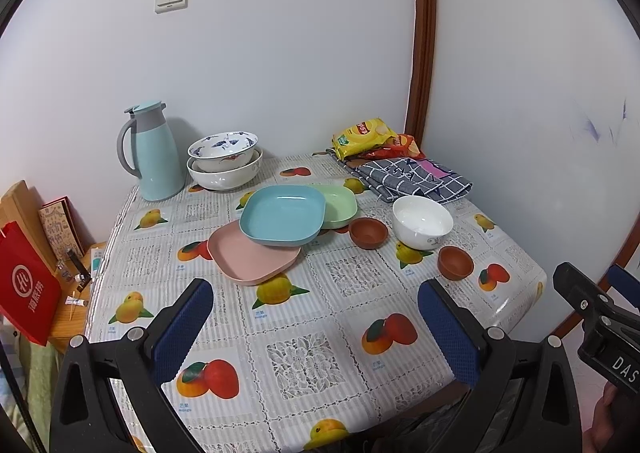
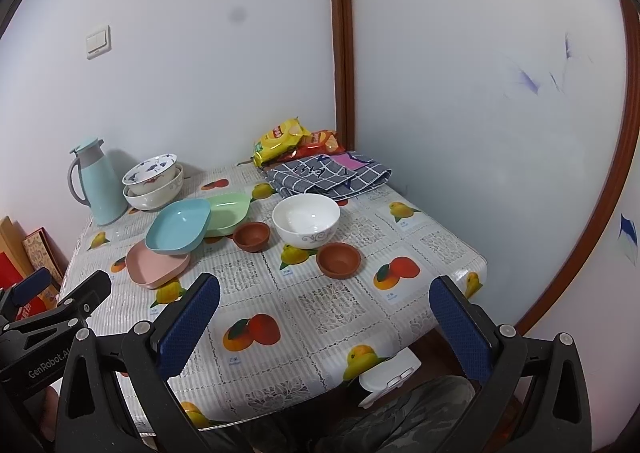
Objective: Organize plates and bowls
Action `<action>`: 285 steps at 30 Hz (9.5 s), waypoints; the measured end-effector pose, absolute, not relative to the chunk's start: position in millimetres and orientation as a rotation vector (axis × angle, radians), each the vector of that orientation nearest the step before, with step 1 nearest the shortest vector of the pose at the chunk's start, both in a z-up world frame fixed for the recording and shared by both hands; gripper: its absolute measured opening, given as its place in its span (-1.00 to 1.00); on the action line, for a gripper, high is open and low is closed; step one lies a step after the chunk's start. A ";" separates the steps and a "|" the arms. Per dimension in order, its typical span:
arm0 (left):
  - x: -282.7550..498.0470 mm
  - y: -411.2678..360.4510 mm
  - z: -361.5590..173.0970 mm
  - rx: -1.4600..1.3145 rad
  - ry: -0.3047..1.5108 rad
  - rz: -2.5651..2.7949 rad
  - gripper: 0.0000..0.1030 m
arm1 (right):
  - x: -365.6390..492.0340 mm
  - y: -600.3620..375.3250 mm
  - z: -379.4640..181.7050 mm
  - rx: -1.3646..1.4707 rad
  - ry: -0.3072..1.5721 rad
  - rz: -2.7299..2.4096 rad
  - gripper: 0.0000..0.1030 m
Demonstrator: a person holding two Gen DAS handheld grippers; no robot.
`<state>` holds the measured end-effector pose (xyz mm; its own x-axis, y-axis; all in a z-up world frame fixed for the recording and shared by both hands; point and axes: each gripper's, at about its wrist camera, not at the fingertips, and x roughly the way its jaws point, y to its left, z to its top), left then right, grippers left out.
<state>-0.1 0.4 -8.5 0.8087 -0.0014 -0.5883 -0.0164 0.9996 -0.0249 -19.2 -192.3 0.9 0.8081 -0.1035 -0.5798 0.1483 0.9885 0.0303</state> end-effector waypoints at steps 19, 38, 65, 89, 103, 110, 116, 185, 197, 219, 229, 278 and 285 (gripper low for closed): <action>-0.9 -0.7 -9.5 -0.029 0.630 0.009 1.00 | -19.6 -193.0 1.2 0.075 0.612 -0.133 1.00; -3.9 0.6 -7.8 -0.030 0.632 0.014 1.00 | -20.3 -192.1 2.2 0.076 0.611 -0.130 1.00; -2.9 5.6 -8.5 -0.035 0.634 0.005 1.00 | -19.9 -190.2 2.3 0.068 0.607 -0.126 1.00; 13.7 6.2 -13.5 -0.074 0.675 0.026 1.00 | -10.0 -188.1 -10.5 0.055 0.627 -0.124 1.00; 20.4 4.6 -9.0 -0.068 0.669 -0.010 1.00 | -3.3 -182.4 -14.2 0.022 0.642 -0.133 1.00; 34.1 6.0 -12.7 -0.067 0.687 -0.008 1.00 | 4.4 -181.2 -15.4 0.014 0.655 -0.144 1.00; 44.2 6.5 -10.5 -0.054 0.693 -0.011 1.00 | 10.0 -180.6 -13.1 0.019 0.661 -0.140 1.00; 278.0 115.8 -87.5 -0.102 0.902 0.082 0.86 | 265.2 -87.6 -102.1 0.073 0.888 0.253 0.87; 328.8 122.2 -119.0 -0.115 0.949 0.017 0.33 | 290.9 -69.6 -135.5 0.104 0.963 0.264 0.48; 345.1 126.5 -154.0 -0.230 0.999 -0.130 -0.72 | 323.4 -41.0 -168.4 0.055 1.014 0.245 -0.55; 324.9 123.9 -134.2 -0.225 0.962 -0.138 -0.73 | 314.3 -49.9 -153.0 0.078 0.983 0.238 -0.74; 177.5 144.7 -49.4 -0.294 0.833 -0.045 -0.73 | 186.1 -40.0 -58.6 0.073 0.802 0.351 -0.76; 175.0 158.7 -61.0 -0.315 0.857 -0.011 -0.73 | 187.1 -24.5 -71.3 0.063 0.830 0.382 -0.76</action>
